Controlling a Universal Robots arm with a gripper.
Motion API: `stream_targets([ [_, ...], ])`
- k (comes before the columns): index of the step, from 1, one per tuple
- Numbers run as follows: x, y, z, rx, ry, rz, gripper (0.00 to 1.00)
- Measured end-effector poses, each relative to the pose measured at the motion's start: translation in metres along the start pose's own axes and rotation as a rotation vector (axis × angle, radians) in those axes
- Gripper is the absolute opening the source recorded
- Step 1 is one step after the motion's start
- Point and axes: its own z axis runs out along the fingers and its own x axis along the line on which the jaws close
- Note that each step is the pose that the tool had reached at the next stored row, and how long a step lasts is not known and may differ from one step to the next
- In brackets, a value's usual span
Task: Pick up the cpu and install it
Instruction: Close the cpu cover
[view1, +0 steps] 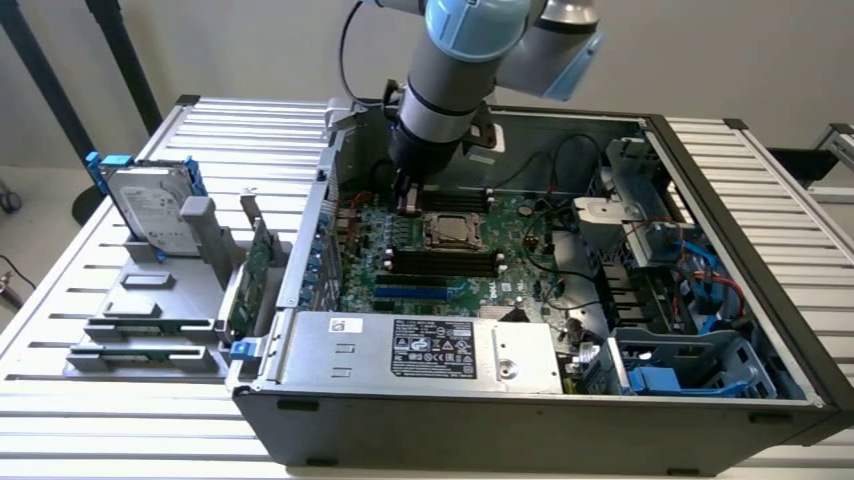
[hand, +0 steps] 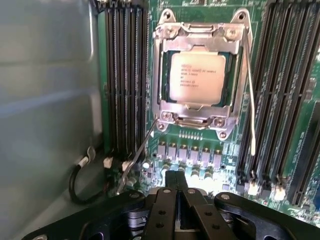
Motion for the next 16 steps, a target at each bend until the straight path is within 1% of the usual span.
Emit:
stream_targets([
  [4, 0.0001, -0.0047, 0.0011, 0.0013, 0.0045, 0.010, 0.11],
  [6, 0.0001, -0.0058, 0.0012, 0.0004, 0.0066, 0.021, 0.11],
  [8, 0.0001, -0.0060, 0.0013, -0.0010, 0.0108, 0.036, 0.11],
  [9, 0.0001, -0.0061, 0.0012, -0.0015, 0.0138, 0.044, 0.11],
  [10, 0.0001, -0.0061, 0.0009, -0.0015, 0.0181, 0.051, 0.11],
  [16, 0.0004, -0.0068, -0.0020, -0.0043, 0.0466, 0.094, 0.11],
])
